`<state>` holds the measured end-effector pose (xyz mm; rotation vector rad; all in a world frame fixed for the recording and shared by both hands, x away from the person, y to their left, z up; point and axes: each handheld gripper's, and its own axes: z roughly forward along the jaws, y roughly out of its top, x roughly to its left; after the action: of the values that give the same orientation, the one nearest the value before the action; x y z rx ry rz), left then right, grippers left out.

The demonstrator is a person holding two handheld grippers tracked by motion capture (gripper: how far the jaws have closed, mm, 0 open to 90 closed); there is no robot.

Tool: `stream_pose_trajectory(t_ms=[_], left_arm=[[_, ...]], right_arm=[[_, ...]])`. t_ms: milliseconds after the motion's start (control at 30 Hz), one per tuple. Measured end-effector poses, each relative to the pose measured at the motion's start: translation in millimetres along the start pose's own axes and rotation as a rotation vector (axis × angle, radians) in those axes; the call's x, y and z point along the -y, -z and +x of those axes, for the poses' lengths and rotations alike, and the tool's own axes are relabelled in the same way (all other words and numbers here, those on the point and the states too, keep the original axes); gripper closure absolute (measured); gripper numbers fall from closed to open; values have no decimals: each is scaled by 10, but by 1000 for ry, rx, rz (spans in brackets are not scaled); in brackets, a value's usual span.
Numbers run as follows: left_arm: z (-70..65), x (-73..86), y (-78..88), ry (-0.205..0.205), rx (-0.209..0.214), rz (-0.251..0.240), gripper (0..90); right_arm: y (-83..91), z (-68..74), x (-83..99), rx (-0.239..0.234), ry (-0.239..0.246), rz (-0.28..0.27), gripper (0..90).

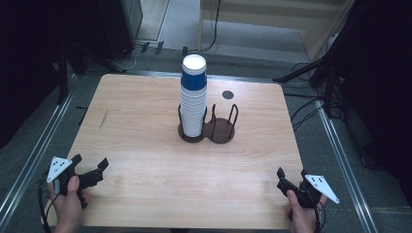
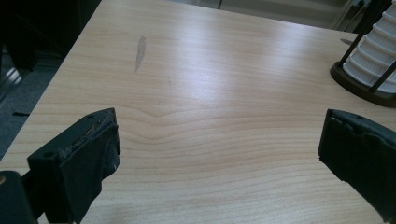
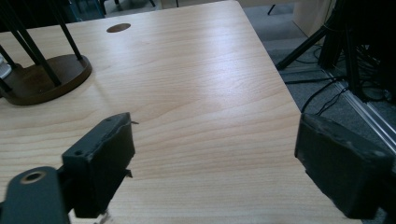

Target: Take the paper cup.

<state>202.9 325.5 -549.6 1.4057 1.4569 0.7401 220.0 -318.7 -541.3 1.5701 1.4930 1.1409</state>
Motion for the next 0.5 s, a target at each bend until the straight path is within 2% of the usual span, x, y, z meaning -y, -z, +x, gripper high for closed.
stream_pose_trajectory(t_ms=[67, 167, 233, 367, 400, 500], left_arm=[[-29, 4, -20, -21, -6, 7, 0], [-38, 6, -22, -25, -6, 7, 0], [-41, 10, -26, -30, -11, 12, 0], [-53, 16, -27, -38, -14, 15, 0], [-61, 20, -29, -42, -16, 16, 0], [-66, 20, -34, -46, -18, 17, 0]], right_arm=[[-4, 7, -7, 0, 1, 4, 129], [-7, 31, -18, 0, 14, 3, 128], [-10, 101, -56, -24, 37, 0, 126], [-2, 202, -140, -55, 50, -21, 125], [-2, 273, -216, -83, 55, -37, 125], [-9, 394, -313, -95, 85, -60, 125]])
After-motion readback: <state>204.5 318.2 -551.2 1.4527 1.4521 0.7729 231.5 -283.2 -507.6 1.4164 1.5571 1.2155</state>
